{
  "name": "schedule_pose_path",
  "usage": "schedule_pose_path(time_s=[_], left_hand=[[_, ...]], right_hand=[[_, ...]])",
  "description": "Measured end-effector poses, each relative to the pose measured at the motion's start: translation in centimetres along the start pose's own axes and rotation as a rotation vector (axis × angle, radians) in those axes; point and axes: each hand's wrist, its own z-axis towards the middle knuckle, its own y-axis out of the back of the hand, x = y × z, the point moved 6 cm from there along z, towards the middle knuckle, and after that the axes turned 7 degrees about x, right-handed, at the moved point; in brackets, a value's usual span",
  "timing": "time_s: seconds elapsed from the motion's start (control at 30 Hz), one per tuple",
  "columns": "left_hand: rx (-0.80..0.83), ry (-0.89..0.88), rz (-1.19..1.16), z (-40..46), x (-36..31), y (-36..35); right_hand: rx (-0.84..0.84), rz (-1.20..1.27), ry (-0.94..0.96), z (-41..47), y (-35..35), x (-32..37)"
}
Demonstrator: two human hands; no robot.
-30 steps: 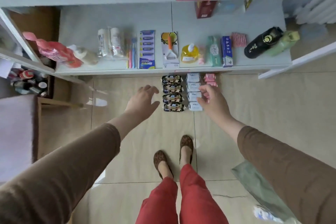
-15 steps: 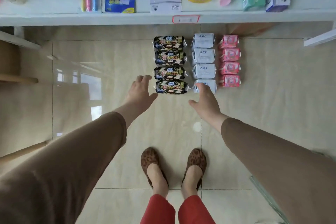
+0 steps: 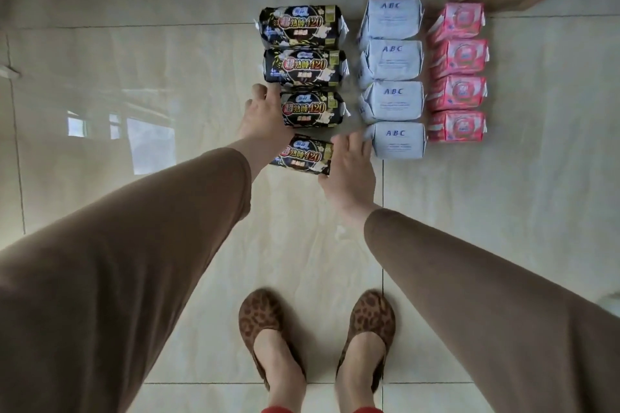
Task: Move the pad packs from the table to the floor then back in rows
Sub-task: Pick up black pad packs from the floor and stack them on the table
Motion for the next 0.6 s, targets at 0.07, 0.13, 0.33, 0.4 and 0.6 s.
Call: schedule_pose_path(time_s=[0.07, 0.13, 0.33, 0.4, 0.6], left_hand=[[0.008, 0.001, 0.002, 0.5, 0.4, -0.9], [0.019, -0.006, -0.010, 0.7, 0.8, -1.5], [0.053, -0.010, -0.021, -2.4, 2.2, 0.3], [0.057, -0.003, -0.051, -4.9, 2.5, 2.8], [0.028, -0.030, -0.150, -14.0, -0.3, 15.9]], right_hand=[[0.025, 0.089, -0.015, 0.1, -1.3, -0.2], [0.044, 0.162, -0.002, 0.3, -2.2, -0.2], [0.131, 0.307, 0.095, -1.7, -0.6, -0.7], [0.188, 0.354, 0.122, -3.9, 1.8, -0.5], [0.238, 0.510, 0.123, -11.9, 15.5, 3.0]])
